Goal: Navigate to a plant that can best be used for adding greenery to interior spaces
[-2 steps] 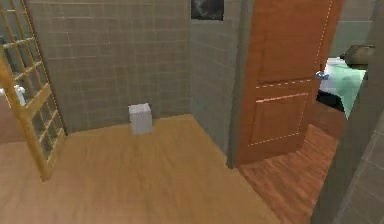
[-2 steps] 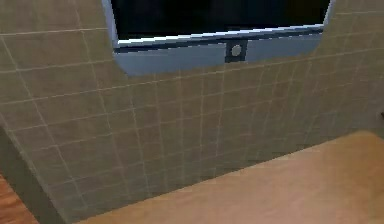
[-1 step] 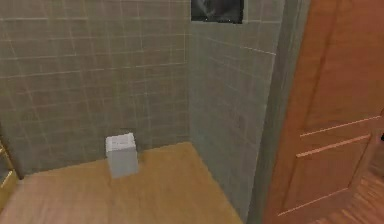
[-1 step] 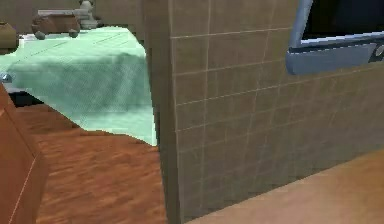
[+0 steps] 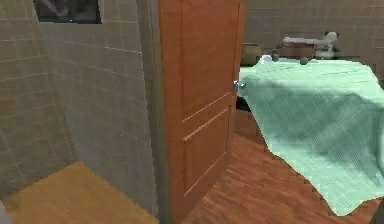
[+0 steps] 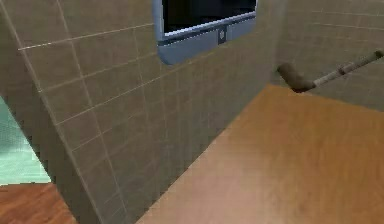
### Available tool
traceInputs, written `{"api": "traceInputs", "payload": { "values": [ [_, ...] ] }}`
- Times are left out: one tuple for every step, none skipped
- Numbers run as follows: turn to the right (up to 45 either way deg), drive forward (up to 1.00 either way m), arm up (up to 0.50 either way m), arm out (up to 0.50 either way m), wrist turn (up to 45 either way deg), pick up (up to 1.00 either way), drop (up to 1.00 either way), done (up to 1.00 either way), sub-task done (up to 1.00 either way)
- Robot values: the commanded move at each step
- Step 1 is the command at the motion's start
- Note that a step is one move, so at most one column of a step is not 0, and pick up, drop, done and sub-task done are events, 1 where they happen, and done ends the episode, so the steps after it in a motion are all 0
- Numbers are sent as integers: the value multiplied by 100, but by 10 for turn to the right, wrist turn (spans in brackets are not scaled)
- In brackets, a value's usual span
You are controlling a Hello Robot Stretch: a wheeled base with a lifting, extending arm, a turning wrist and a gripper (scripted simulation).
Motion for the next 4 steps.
{"api": "traceInputs", "payload": {
  "values": [
    [0, 60, 0, 0, 0, 0, 0, 0, 0],
    [450, 0, 0, 0, 0, 0, 0, 0, 0],
    [240, 0, 0, 0, 0, 0, 0, 0, 0],
    [0, 45, 0, 0, 0, 0, 0, 0, 0]
  ]
}}
